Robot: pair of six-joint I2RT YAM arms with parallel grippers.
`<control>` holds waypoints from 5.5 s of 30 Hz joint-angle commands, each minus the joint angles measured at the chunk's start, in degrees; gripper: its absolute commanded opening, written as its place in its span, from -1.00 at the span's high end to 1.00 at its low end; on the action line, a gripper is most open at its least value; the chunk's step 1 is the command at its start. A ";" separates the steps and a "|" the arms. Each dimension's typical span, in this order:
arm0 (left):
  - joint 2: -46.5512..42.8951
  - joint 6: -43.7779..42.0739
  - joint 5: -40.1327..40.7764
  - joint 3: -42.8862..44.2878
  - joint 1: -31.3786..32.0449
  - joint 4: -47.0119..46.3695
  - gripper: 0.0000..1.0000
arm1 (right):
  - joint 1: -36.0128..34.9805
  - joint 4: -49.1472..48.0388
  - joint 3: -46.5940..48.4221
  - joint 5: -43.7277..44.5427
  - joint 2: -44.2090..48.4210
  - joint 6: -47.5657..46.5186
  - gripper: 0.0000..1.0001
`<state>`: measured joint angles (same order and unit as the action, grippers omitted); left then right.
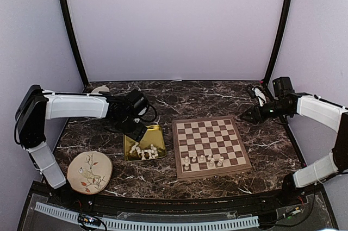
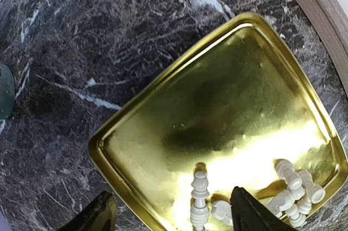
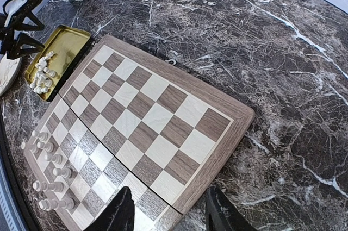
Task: Set up the chess pieces on the board
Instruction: Pick up the chess pile from the storage box, then pass from the left arm to the right, then place the bishop on c1.
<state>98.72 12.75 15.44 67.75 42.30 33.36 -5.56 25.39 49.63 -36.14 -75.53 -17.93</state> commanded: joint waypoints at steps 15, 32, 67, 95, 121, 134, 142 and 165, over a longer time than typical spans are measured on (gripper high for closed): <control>-8.22 2.82 -10.59 -8.57 0.28 5.36 -0.05 | 0.20 -1.41 -0.24 -0.09 -0.58 -1.62 0.09; -3.94 2.13 -11.16 -9.58 0.26 4.68 0.22 | 0.20 -1.09 -0.14 -0.31 -0.67 -1.89 0.09; -1.03 -0.07 -8.66 -5.56 0.06 7.56 0.91 | -0.84 7.67 9.70 -4.73 -6.36 -4.30 0.15; -6.81 -5.96 -29.11 -4.29 9.27 -24.64 0.94 | -26.46 27.09 51.40 -23.87 -40.27 5.42 -0.12; -4.95 -5.90 -29.27 -2.88 9.64 -25.37 0.93 | -32.46 26.82 51.37 -24.66 -45.06 7.12 0.52; -3.79 -6.07 -28.79 -3.34 9.64 -24.55 0.93 | -29.92 25.87 50.93 -24.81 -43.07 7.65 1.00; -5.56 -5.53 -28.47 -5.38 9.62 -25.20 0.93 | -20.58 24.35 46.98 -18.50 -35.68 5.97 1.00; -8.82 0.34 -25.81 -9.57 5.02 -26.26 0.94 | -39.47 20.28 22.28 16.66 -8.98 -12.11 1.00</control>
<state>93.21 11.27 -10.87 59.68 48.40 8.21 -41.01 46.28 73.38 -24.21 -84.90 -27.00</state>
